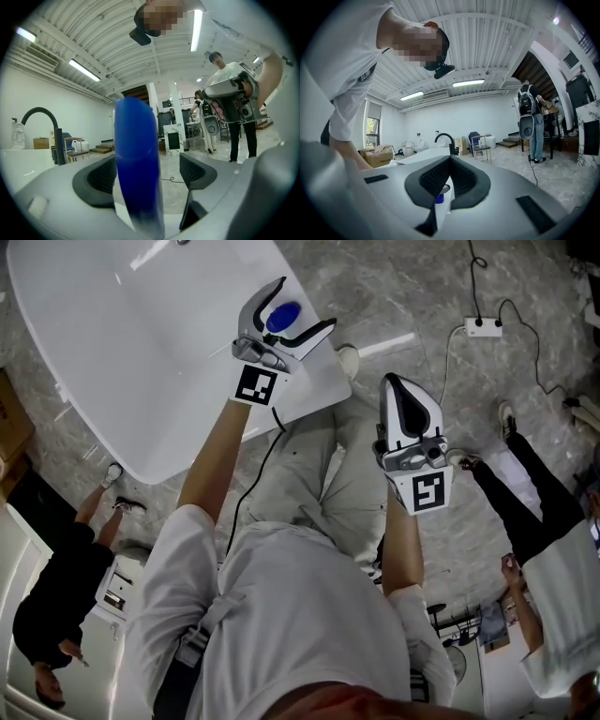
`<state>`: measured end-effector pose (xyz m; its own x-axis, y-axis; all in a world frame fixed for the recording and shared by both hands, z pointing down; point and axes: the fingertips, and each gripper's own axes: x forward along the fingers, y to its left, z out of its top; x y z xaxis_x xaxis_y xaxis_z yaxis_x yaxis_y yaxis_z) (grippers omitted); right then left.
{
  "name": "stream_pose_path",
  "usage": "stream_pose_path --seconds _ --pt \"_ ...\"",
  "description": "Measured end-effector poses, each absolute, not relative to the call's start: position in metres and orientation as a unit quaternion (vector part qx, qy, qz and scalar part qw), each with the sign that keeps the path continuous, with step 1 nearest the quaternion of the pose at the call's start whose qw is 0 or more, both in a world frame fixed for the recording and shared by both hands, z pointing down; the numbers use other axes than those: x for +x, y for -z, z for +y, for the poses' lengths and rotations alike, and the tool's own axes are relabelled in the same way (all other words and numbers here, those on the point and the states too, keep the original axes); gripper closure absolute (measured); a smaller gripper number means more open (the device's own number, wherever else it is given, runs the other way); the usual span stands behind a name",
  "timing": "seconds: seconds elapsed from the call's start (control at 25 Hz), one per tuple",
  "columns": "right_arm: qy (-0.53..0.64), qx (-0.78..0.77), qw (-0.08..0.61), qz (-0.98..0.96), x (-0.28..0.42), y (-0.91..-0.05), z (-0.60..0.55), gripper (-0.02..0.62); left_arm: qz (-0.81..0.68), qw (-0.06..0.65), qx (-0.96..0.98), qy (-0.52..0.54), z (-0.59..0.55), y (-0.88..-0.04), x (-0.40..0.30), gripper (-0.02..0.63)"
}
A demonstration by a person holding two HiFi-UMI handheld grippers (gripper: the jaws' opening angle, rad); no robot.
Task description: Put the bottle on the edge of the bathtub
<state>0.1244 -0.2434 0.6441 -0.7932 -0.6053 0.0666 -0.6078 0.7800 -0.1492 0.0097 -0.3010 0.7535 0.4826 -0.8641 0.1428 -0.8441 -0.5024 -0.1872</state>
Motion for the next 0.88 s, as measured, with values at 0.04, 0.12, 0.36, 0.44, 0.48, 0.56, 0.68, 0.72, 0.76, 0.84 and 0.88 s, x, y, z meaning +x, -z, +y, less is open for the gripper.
stream_pose_path --seconds 0.04,0.12,0.36,0.44,0.48,0.56,0.68,0.72,0.76,0.84,0.88 --pt "-0.082 0.323 0.008 -0.943 0.125 -0.639 -0.243 0.595 0.496 0.047 -0.86 0.11 -0.301 -0.748 0.01 0.193" --pt "-0.082 0.324 0.008 -0.942 0.126 -0.627 -0.243 0.595 0.494 0.051 -0.861 0.11 -0.301 -0.734 0.01 0.193" --pt "-0.079 0.329 0.007 -0.941 0.129 -0.575 -0.235 0.595 0.489 0.054 -0.863 0.112 -0.292 -0.68 0.014 0.202" --pt "-0.08 0.332 0.003 -0.94 0.129 -0.557 -0.234 0.595 0.485 0.056 -0.865 0.112 -0.29 -0.659 0.016 0.214" --pt "-0.08 0.332 0.003 -0.94 0.129 -0.549 -0.232 0.595 0.483 0.057 -0.866 0.112 -0.288 -0.649 0.017 0.226" --pt "-0.076 0.333 0.007 -0.94 0.13 -0.535 -0.227 0.595 0.48 0.059 -0.868 0.112 -0.285 -0.627 0.018 0.245" --pt "-0.072 0.34 0.01 -0.938 0.132 -0.516 -0.222 0.595 0.476 0.064 -0.871 0.105 -0.282 -0.593 0.019 0.287" --pt "-0.071 0.342 0.013 -0.937 0.132 -0.511 -0.219 0.595 0.474 0.065 -0.872 0.104 -0.28 -0.582 0.019 0.301" --pt "-0.07 0.343 0.016 -0.937 0.133 -0.506 -0.216 0.595 0.473 0.066 -0.873 0.103 -0.277 -0.571 0.02 0.313" --pt "-0.068 0.345 0.02 -0.936 0.134 -0.494 -0.21 0.595 0.47 0.067 -0.874 0.1 -0.27 -0.55 0.023 0.342" --pt "-0.066 0.345 0.02 -0.936 0.134 -0.486 -0.207 0.595 0.469 0.067 -0.875 0.099 -0.266 -0.538 0.024 0.35"
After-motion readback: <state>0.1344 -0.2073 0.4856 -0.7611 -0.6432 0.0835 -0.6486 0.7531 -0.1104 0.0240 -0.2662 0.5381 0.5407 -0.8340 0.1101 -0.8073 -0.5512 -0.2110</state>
